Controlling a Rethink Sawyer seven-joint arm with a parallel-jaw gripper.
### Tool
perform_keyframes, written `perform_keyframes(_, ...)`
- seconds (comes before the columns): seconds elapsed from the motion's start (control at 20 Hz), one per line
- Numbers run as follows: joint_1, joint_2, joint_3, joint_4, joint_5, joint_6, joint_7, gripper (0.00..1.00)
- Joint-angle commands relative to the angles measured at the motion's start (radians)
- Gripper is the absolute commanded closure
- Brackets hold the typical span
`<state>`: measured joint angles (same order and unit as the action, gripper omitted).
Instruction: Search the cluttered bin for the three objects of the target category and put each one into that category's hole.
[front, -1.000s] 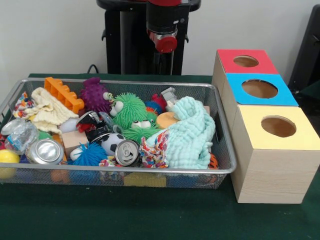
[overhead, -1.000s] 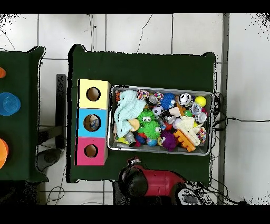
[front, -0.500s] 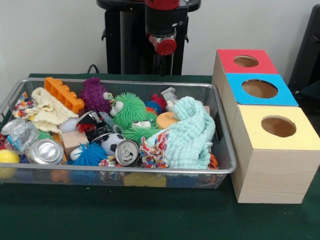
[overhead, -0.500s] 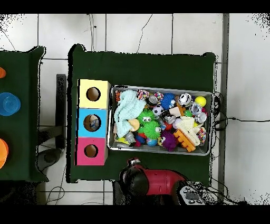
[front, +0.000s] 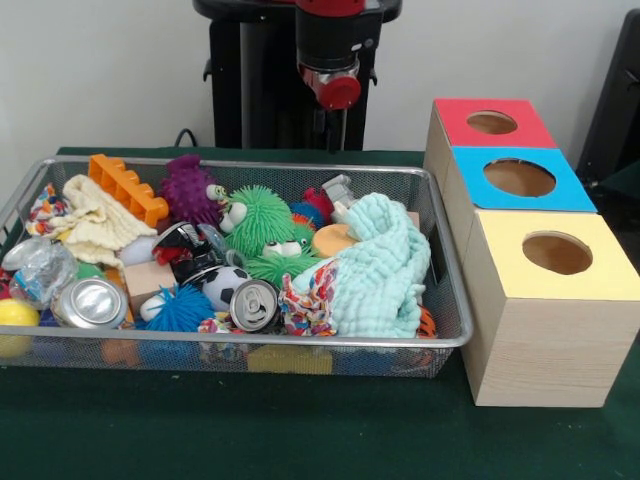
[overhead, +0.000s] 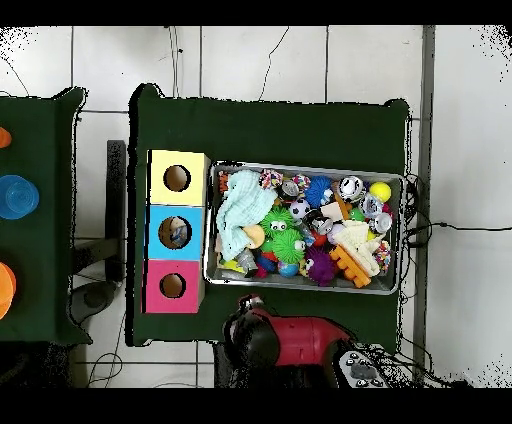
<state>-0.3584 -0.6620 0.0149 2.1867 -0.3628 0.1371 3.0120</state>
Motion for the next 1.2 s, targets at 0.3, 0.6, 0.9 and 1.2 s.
perform_keyframes(0.3,0.020,-0.057,0.079,-0.239,-0.021,0.218,-0.147,0.00)
perform_keyframes(0.6,-0.072,0.063,0.164,-0.346,-0.198,0.128,-0.284,0.00)
perform_keyframes(0.9,-0.121,0.090,0.253,-0.409,-0.295,0.229,-0.358,0.00)
perform_keyframes(1.2,-0.167,0.103,0.327,-0.448,-0.271,0.330,-0.357,0.00)
